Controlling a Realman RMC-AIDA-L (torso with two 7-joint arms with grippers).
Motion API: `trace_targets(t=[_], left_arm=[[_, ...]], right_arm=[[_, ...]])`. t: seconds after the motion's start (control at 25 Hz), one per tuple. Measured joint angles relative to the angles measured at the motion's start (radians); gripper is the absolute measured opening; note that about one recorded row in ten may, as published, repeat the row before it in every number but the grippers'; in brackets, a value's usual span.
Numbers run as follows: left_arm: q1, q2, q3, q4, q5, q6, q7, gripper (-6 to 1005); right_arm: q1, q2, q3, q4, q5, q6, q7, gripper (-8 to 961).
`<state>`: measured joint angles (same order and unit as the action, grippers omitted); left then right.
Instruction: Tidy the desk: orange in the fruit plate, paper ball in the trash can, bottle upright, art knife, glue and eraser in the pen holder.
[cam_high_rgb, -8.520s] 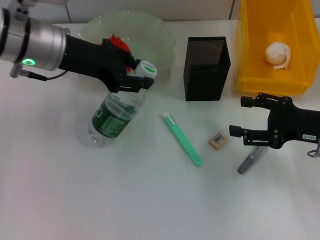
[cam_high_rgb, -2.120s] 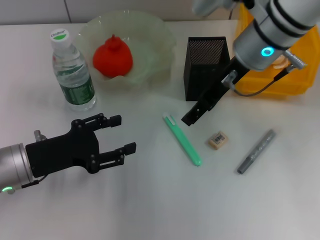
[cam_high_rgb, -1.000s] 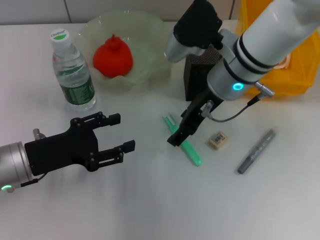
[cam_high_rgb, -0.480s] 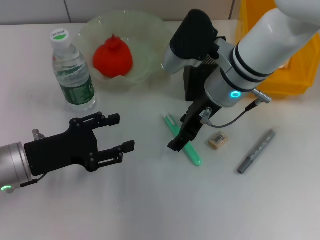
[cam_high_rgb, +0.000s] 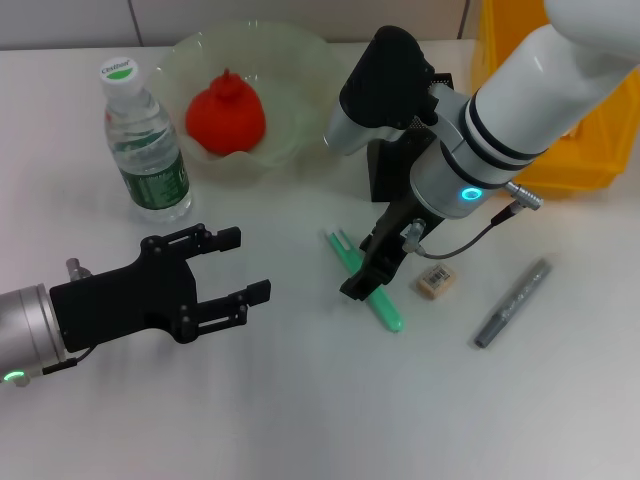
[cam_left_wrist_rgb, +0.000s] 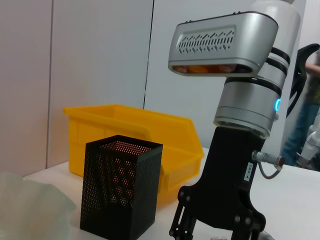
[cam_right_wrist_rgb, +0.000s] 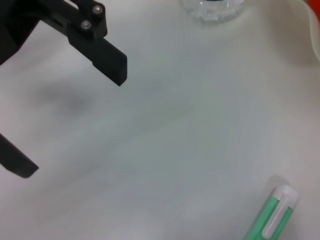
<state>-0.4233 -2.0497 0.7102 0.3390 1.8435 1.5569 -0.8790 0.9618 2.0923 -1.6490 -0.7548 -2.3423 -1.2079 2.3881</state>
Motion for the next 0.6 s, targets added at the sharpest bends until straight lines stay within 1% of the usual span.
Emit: trace_targets(t=[0.28,0.48,0.6], left_arm=[[0.000,-0.002,0.000,0.000,-0.003,0.000,0.001,742],[-0.001,-0.003,-0.001,0.000,-0.004,0.000,0.004,742],[-0.002,-0.004,-0.001,0.000,-0.004,0.000,0.004,742]], right_arm=[[-0.002,0.000,0.000,0.002,-0.002,0.006,-0.003,540],[-0.002,0.000,0.000,0.003,-0.006,0.010,-0.004,507],[-0.002,0.000,-0.003,0.003,-0.006,0.010,-0.006,505]])
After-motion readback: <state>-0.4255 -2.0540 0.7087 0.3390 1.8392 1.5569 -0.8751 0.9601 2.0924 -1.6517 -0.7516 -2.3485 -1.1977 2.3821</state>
